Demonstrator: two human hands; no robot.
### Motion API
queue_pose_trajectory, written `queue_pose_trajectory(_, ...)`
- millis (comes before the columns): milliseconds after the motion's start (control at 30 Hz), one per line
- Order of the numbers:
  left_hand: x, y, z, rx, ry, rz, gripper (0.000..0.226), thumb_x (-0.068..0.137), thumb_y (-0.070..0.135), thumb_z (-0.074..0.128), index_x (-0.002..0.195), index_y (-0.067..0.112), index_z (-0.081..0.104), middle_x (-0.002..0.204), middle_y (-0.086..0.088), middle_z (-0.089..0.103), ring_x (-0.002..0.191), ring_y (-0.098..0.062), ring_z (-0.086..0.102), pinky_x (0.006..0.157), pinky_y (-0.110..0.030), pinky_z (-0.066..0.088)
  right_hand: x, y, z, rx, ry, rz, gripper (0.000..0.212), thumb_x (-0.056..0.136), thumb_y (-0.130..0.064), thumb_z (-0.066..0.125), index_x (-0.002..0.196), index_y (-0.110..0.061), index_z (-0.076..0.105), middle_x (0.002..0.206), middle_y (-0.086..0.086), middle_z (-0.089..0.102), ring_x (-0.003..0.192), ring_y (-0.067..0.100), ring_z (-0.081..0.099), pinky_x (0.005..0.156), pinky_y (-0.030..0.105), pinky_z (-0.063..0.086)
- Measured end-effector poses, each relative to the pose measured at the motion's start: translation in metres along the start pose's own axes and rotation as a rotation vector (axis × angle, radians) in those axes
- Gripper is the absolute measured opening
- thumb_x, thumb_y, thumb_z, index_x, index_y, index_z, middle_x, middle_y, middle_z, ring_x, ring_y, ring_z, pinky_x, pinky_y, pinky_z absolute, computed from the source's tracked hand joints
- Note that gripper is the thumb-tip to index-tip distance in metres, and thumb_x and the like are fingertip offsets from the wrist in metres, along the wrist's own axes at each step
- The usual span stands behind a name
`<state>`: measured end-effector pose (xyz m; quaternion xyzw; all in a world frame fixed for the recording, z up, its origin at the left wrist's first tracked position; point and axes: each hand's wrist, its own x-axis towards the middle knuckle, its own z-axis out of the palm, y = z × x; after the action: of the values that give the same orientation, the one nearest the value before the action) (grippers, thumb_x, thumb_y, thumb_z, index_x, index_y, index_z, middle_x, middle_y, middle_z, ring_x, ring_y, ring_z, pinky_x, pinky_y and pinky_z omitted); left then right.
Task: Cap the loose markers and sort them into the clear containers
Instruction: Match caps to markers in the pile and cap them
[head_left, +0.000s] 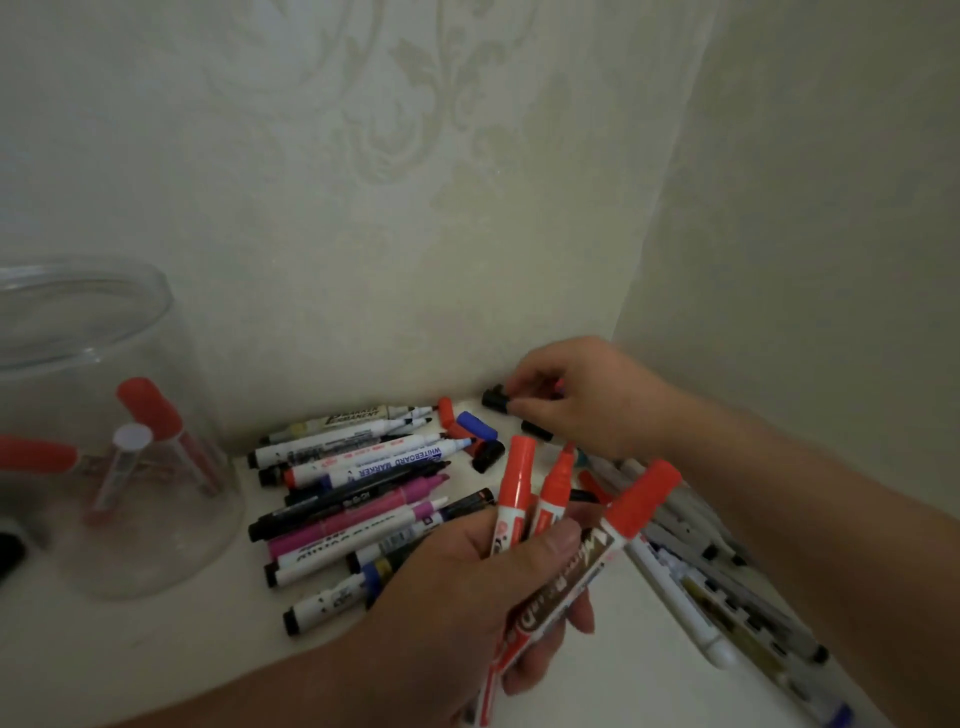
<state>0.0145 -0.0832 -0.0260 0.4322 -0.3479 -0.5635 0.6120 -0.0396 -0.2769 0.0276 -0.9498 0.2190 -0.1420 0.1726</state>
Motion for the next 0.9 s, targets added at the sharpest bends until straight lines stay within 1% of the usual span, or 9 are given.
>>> queue_pose_trajectory(67,0.0,0.001,-0.001,-0.033,-0.006,-0.022,0.032,0.083,0.046,0.074,0.107,0.024,0.077,0.069,-0.013,0.065,0.043,-0.016,0.048,0.043,-0.024,0.038,0.024,-0.01,0.006,-0.028,0.007,-0.047,0.014,0.092,-0.027,0.07,0.101,-0.019,0.076,0.09,-0.011,0.069,0.075,-0.002,0.059,0.068,0.004,0.044)
queue_pose_trajectory(167,0.001,0.001,-0.004,-0.073,-0.014,-0.031,0.033,0.086,0.046,0.072,0.106,0.021,0.078,0.063,-0.014,0.062,0.041,-0.016,0.044,0.042,-0.023,0.033,0.056,-0.015,0.022,-0.078,0.001,0.014,0.02,0.087,-0.034,0.073,0.091,-0.016,0.079,0.089,-0.002,0.075,0.077,0.011,0.065,0.074,0.024,0.054)
queue_pose_trajectory(267,0.003,0.003,-0.002,-0.162,0.026,-0.023,0.025,0.083,0.033,0.072,0.101,0.016,0.078,0.059,-0.018,0.058,0.039,-0.02,0.042,0.04,-0.021,0.033,0.071,-0.018,0.042,-0.156,-0.043,0.107,0.03,0.078,-0.043,0.078,0.074,-0.013,0.076,0.067,0.004,0.069,0.064,0.016,0.062,0.055,0.025,0.047)
queue_pose_trajectory(367,0.007,0.004,0.0,-0.291,0.113,-0.03,0.013,0.077,0.026,0.065,0.074,0.019,0.076,0.054,-0.018,0.056,0.042,-0.021,0.042,0.045,-0.023,0.033,0.075,-0.02,0.053,-0.159,-0.03,0.138,0.027,0.076,-0.037,0.078,0.068,-0.013,0.069,0.059,0.0,0.059,0.056,0.011,0.054,0.045,0.021,0.036)
queue_pose_trajectory(467,0.014,0.002,-0.004,-0.335,0.178,-0.041,0.026,0.076,0.018,0.06,0.053,0.017,0.07,0.05,-0.015,0.058,0.039,-0.021,0.048,0.049,-0.026,0.038,0.078,-0.019,0.056,-0.187,-0.035,0.164,0.015,0.078,-0.025,0.073,0.077,-0.01,0.074,0.071,0.005,0.067,0.07,0.019,0.065,0.057,0.025,0.052)
queue_pose_trajectory(567,0.012,0.003,-0.005,-0.403,0.14,-0.076,0.014,0.08,0.015,0.056,0.069,0.008,0.062,0.056,-0.021,0.053,0.036,-0.023,0.046,0.036,-0.021,0.04,0.074,-0.016,0.055,-0.121,-0.014,0.17,0.013,0.081,-0.023,0.07,0.084,-0.012,0.077,0.083,0.005,0.073,0.079,0.019,0.068,0.072,0.032,0.059)
queue_pose_trajectory(733,0.004,-0.001,-0.007,-0.329,0.066,-0.044,0.019,0.081,0.011,0.066,0.082,0.009,0.047,0.061,-0.025,0.052,0.031,-0.018,0.04,0.037,-0.018,0.032,0.038,-0.022,0.018,0.308,0.219,0.241,0.013,0.088,-0.021,0.066,0.086,-0.014,0.077,0.07,-0.004,0.066,0.061,0.007,0.056,0.058,0.024,0.049)
queue_pose_trajectory(800,0.004,-0.002,-0.007,-0.278,0.071,-0.024,0.014,0.084,0.013,0.061,0.082,0.01,0.047,0.064,-0.028,0.056,0.033,-0.017,0.038,0.037,-0.019,0.031,0.006,-0.022,-0.002,0.65,0.139,0.29,0.018,0.094,-0.016,0.062,0.082,-0.008,0.073,0.059,0.002,0.055,0.051,0.014,0.045,0.046,0.026,0.039)
queue_pose_trajectory(900,0.003,-0.001,-0.003,-0.231,0.084,0.005,0.009,0.082,0.014,0.061,0.079,0.012,0.053,0.067,-0.032,0.059,0.034,-0.017,0.036,0.037,-0.019,0.03,-0.045,-0.018,-0.025,1.041,-0.05,0.234,0.014,0.088,-0.012,0.067,0.078,-0.002,0.063,0.055,0.006,0.046,0.048,0.014,0.032,0.042,0.023,0.028)
